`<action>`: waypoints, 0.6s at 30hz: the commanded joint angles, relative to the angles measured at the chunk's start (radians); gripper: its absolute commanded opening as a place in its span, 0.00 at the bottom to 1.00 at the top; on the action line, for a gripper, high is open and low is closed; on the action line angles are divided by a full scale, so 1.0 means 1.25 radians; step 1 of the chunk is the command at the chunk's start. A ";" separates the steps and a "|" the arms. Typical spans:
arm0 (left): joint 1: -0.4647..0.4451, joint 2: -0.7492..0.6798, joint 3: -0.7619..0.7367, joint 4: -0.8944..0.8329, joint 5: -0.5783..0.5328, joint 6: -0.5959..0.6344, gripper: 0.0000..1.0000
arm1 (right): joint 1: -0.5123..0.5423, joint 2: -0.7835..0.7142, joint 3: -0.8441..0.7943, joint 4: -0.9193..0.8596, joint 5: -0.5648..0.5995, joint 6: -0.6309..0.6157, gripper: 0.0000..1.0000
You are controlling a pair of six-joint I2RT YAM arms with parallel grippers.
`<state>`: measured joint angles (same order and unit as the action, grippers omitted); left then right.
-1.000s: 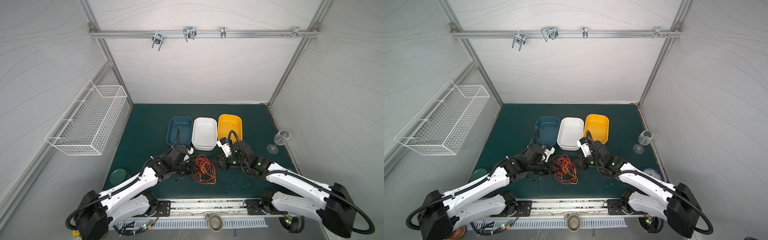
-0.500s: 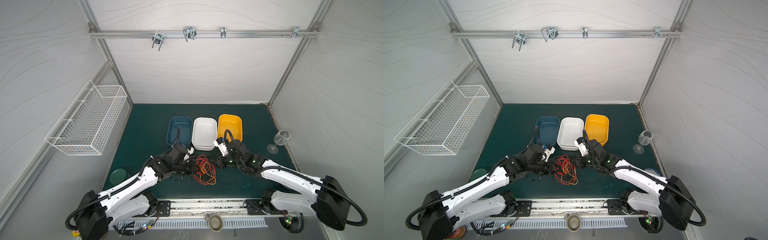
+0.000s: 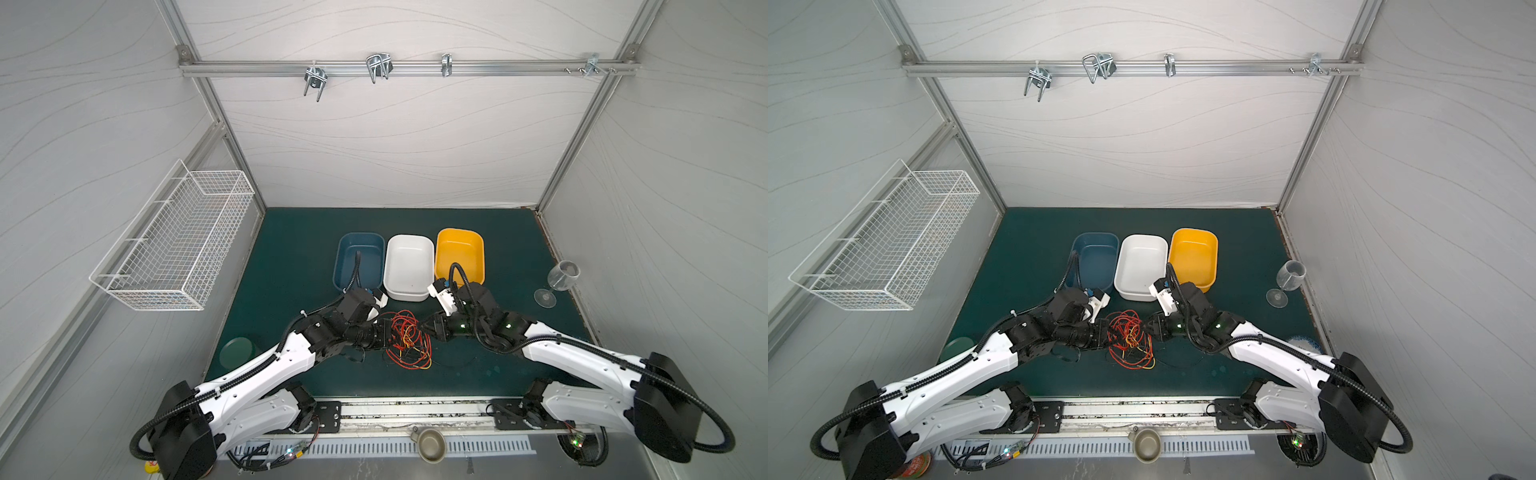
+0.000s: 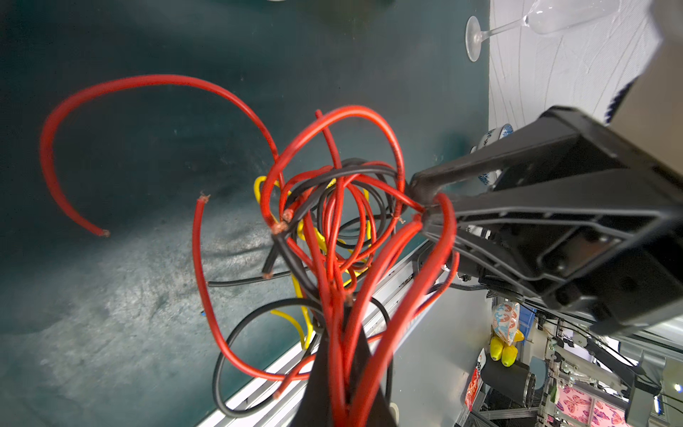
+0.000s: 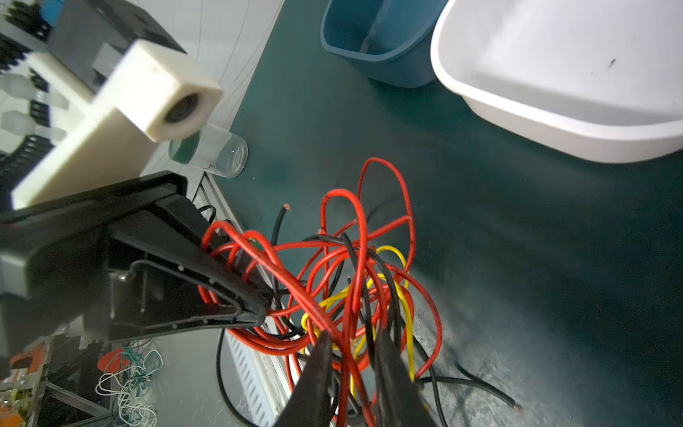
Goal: Untangle the cables
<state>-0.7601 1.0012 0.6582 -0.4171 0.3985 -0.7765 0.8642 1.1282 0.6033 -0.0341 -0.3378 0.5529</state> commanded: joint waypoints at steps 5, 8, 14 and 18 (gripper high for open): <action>-0.001 -0.004 0.042 0.017 0.001 0.013 0.00 | 0.004 -0.030 -0.013 0.003 0.027 0.001 0.07; -0.001 -0.003 0.037 0.017 0.000 0.014 0.00 | 0.003 -0.054 -0.012 -0.013 0.055 -0.002 0.04; -0.001 -0.002 0.021 0.023 0.006 0.017 0.00 | -0.024 -0.099 -0.008 -0.035 0.072 -0.001 0.00; -0.002 -0.002 0.011 0.022 0.005 0.020 0.00 | -0.048 -0.122 -0.010 -0.047 0.070 0.004 0.00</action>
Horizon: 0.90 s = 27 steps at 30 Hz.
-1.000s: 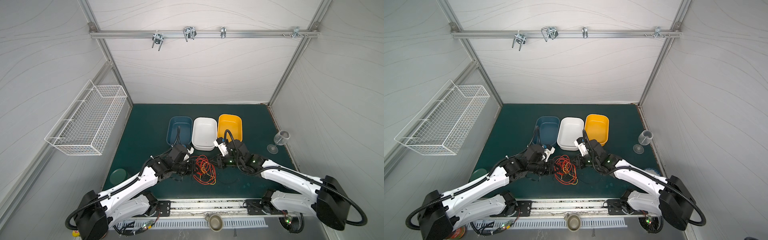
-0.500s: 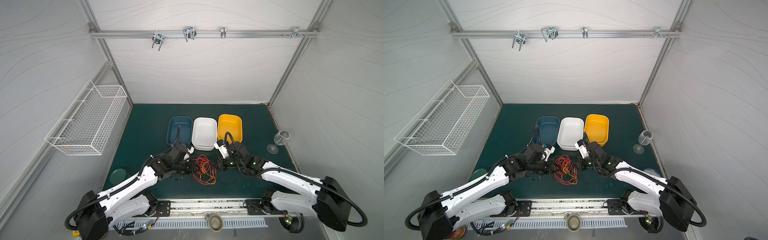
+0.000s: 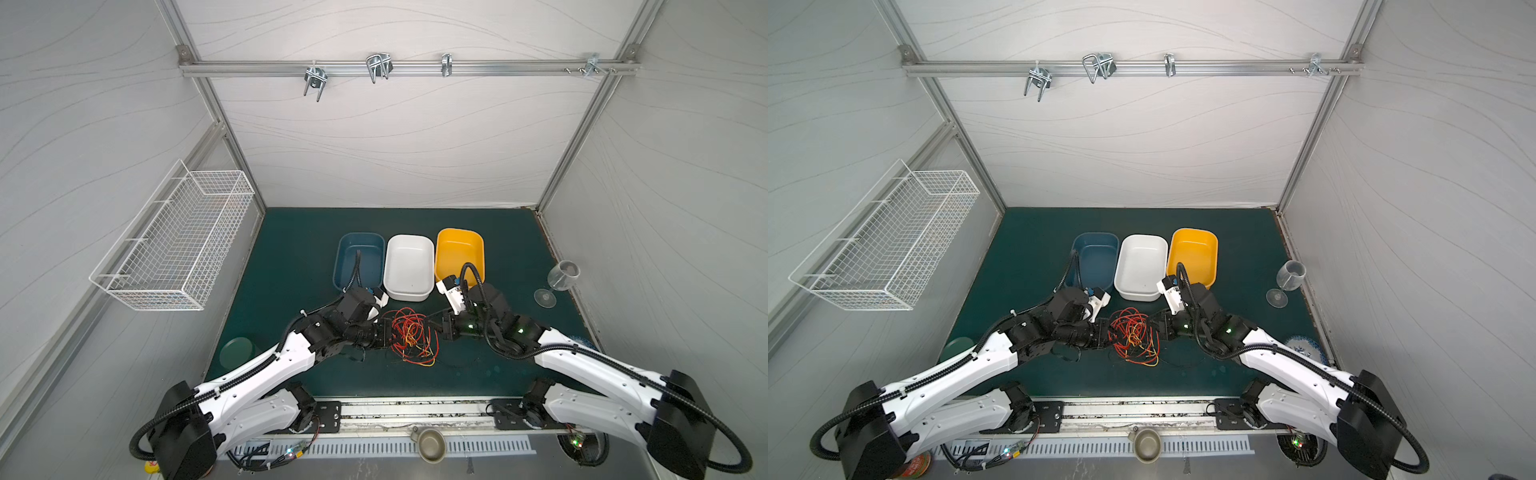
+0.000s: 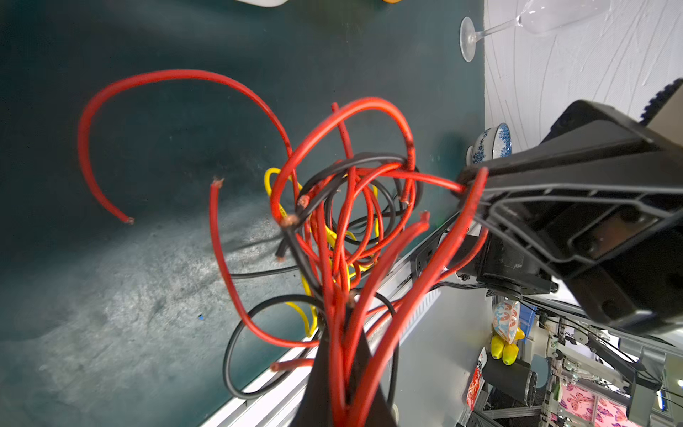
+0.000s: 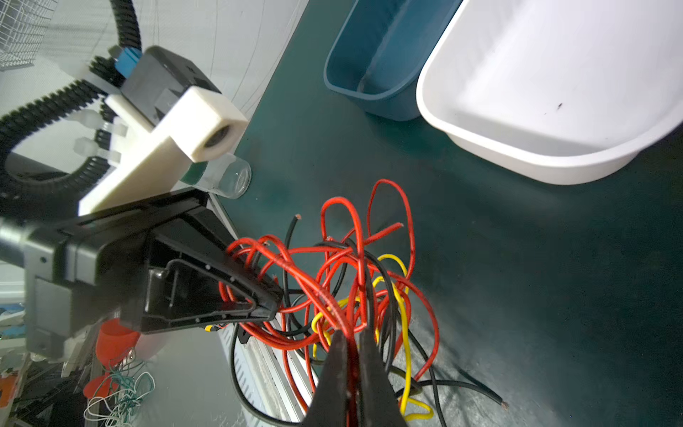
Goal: Untangle the cables
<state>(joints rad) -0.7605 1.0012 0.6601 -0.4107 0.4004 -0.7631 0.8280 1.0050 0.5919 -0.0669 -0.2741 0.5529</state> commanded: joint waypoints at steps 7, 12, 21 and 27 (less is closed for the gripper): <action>-0.001 0.009 -0.005 0.027 0.006 0.009 0.00 | -0.059 -0.058 -0.006 -0.031 0.012 0.013 0.00; -0.001 0.026 -0.001 0.034 0.013 0.011 0.26 | -0.077 -0.063 0.001 -0.047 0.011 0.014 0.00; 0.000 0.009 0.015 0.016 0.019 0.031 0.60 | -0.099 -0.067 0.060 -0.112 -0.035 -0.009 0.00; -0.001 0.001 -0.004 0.038 0.029 0.021 0.67 | -0.100 -0.073 0.110 -0.120 -0.132 -0.050 0.00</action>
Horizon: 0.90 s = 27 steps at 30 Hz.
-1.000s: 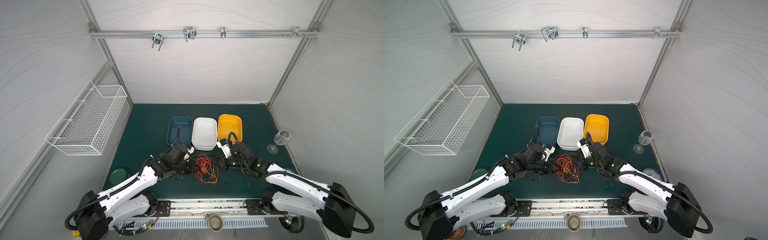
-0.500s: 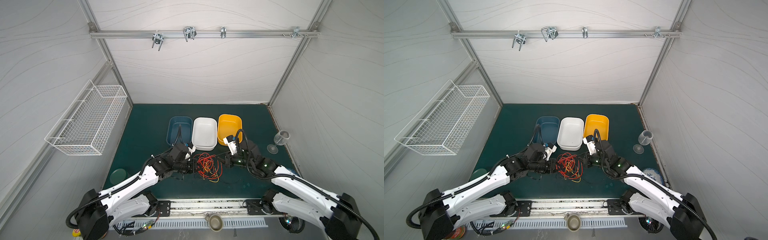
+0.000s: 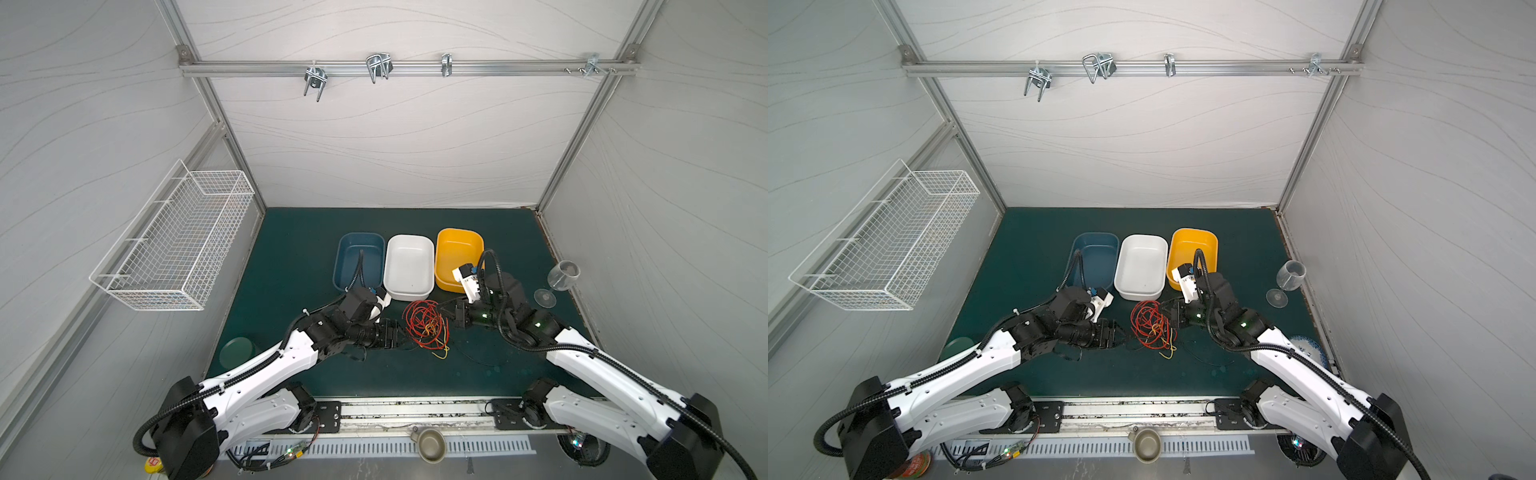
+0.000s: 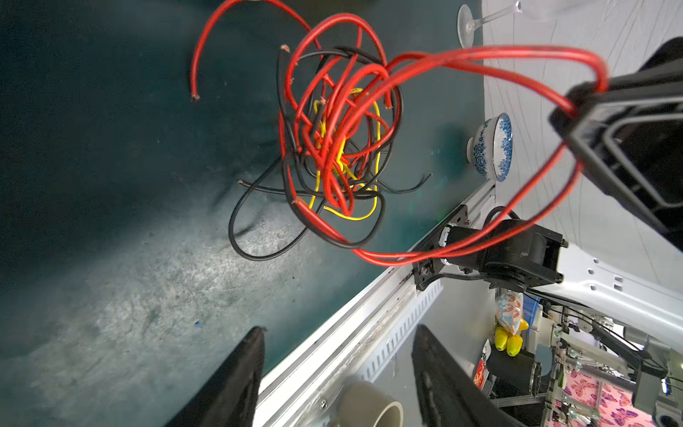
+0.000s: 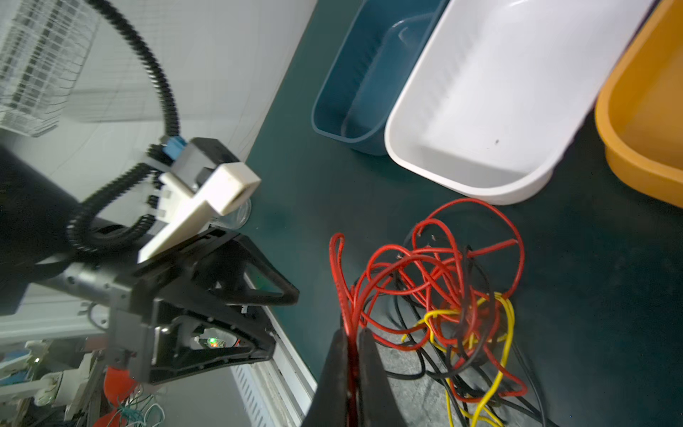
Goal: Untangle the cables
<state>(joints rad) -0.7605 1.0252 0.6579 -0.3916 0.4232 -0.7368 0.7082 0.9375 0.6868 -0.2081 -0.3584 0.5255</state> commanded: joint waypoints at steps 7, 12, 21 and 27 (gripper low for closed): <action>0.000 -0.052 0.024 -0.007 -0.003 0.027 0.70 | -0.003 -0.013 0.143 -0.081 -0.097 -0.095 0.00; 0.000 -0.078 0.024 -0.015 -0.022 0.025 0.72 | -0.003 0.006 0.259 -0.147 -0.101 -0.148 0.00; 0.000 -0.087 0.006 -0.012 -0.018 0.025 0.74 | -0.004 0.043 0.418 -0.206 -0.108 -0.188 0.00; 0.000 -0.102 0.018 -0.028 -0.027 0.036 0.74 | -0.003 0.042 0.390 -0.193 -0.110 -0.181 0.00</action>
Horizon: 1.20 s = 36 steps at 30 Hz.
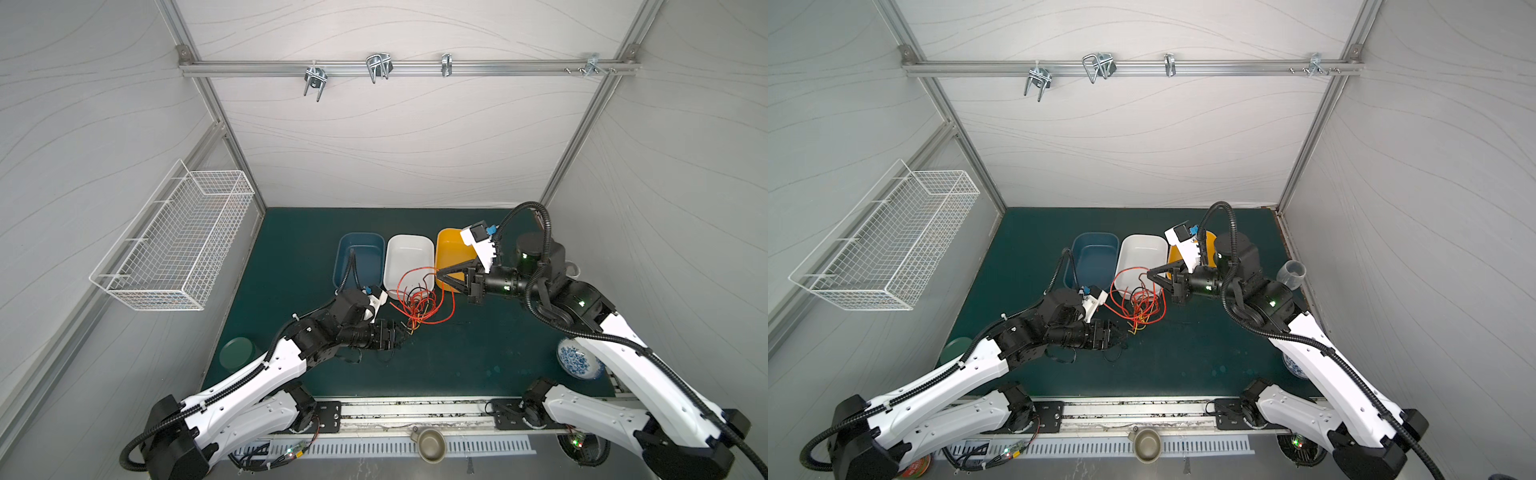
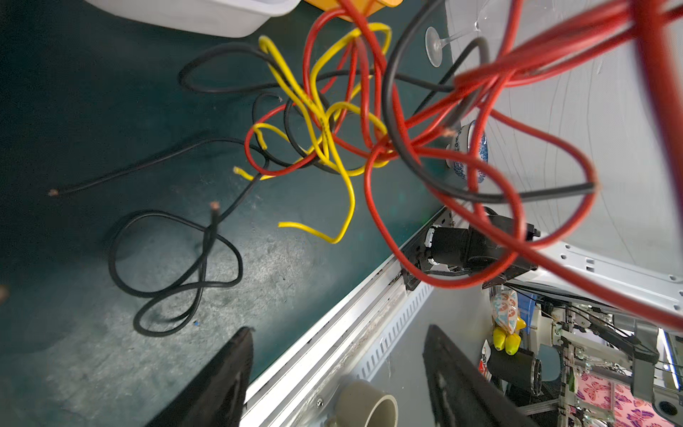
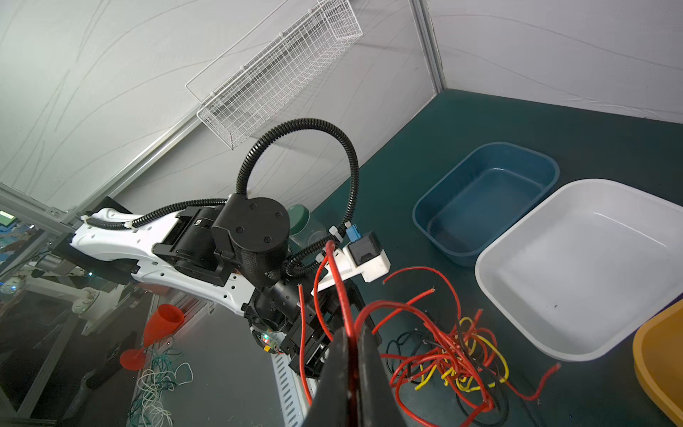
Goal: Untangle the cables
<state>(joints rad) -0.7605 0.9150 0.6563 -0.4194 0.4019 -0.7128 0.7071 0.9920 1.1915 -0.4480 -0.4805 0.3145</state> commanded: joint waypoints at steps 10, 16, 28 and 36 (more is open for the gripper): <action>0.000 -0.138 0.018 -0.040 0.015 0.050 0.74 | -0.004 -0.034 -0.206 0.093 -0.012 0.042 0.00; 0.000 -0.194 0.018 -0.046 -0.021 0.053 0.82 | -0.003 -0.029 -0.271 0.129 -0.038 0.049 0.00; 0.000 0.013 0.164 -0.102 -0.045 0.165 0.80 | -0.002 -0.044 -0.336 0.178 -0.134 0.048 0.00; 0.000 0.096 0.209 -0.090 -0.031 0.190 0.64 | 0.001 -0.037 -0.349 0.203 -0.172 0.056 0.00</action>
<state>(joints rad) -0.7605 1.0084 0.8734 -0.5419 0.3531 -0.5064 0.7071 0.9554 0.7616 -0.2371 -0.6498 0.3779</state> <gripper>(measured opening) 0.649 0.070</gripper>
